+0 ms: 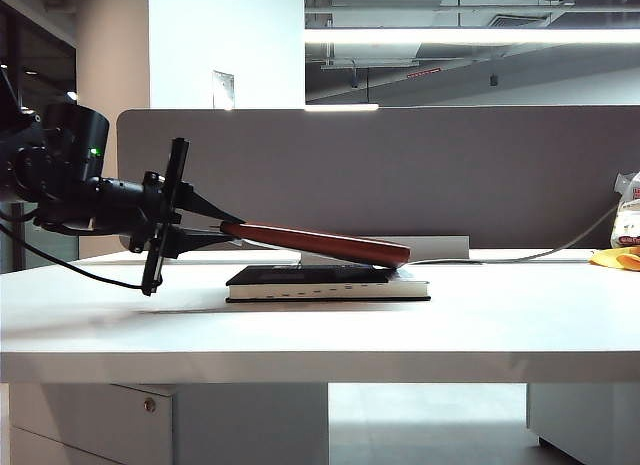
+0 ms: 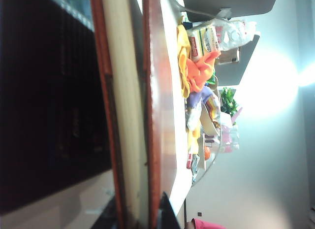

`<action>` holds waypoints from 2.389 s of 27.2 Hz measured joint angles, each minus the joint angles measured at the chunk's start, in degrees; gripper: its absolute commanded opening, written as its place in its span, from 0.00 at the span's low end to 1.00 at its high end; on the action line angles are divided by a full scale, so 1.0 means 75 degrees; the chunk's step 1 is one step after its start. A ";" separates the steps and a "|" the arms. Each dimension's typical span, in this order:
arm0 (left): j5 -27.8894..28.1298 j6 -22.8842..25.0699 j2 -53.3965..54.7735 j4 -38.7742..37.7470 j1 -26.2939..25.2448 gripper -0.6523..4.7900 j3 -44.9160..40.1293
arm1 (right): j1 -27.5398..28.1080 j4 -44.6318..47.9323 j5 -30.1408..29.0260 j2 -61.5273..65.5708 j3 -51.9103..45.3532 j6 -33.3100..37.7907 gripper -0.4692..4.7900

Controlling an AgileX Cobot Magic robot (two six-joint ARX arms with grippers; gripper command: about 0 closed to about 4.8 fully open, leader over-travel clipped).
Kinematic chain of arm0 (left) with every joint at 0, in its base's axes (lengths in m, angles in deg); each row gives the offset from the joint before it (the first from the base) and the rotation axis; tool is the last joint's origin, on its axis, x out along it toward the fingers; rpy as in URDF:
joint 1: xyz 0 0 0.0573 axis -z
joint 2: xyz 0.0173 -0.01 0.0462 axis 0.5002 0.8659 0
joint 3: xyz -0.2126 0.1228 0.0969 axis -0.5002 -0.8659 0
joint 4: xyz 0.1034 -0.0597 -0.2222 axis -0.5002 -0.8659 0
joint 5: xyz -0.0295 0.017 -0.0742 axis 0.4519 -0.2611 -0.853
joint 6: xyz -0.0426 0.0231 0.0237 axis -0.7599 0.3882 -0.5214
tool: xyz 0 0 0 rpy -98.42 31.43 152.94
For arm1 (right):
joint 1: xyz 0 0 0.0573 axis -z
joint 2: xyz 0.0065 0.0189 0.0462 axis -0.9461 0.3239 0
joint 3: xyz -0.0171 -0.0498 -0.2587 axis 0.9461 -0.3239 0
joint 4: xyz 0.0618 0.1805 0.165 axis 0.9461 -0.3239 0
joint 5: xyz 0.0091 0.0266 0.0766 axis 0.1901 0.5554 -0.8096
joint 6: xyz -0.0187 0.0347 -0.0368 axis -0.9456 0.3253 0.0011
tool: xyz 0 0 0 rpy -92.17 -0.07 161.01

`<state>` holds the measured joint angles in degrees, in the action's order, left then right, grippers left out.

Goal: Pick up the red book and place it on top of the black book.

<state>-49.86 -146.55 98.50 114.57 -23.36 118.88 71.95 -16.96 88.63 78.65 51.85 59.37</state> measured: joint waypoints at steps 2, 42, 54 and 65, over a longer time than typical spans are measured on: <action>0.0009 0.0000 0.0064 -0.0090 0.0020 0.11 0.0119 | 0.0000 -0.0003 -0.0003 0.0000 0.0000 0.0000 0.25; 0.0667 0.0329 0.0356 -0.1128 0.0251 0.15 0.0866 | 0.0000 0.0000 -0.0003 0.0000 0.0000 0.0000 0.25; 0.0860 0.0291 0.0356 -0.1227 0.0213 0.42 0.0874 | 0.0000 0.0000 -0.0003 0.0000 0.0000 0.0000 0.25; 0.0857 0.0274 0.0356 -0.1300 0.0207 0.63 0.0892 | 0.0000 0.0000 -0.0003 0.0000 0.0000 0.0000 0.25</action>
<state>-43.43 -144.50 101.16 104.82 -21.81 125.57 71.95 -16.96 88.61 78.65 51.85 59.37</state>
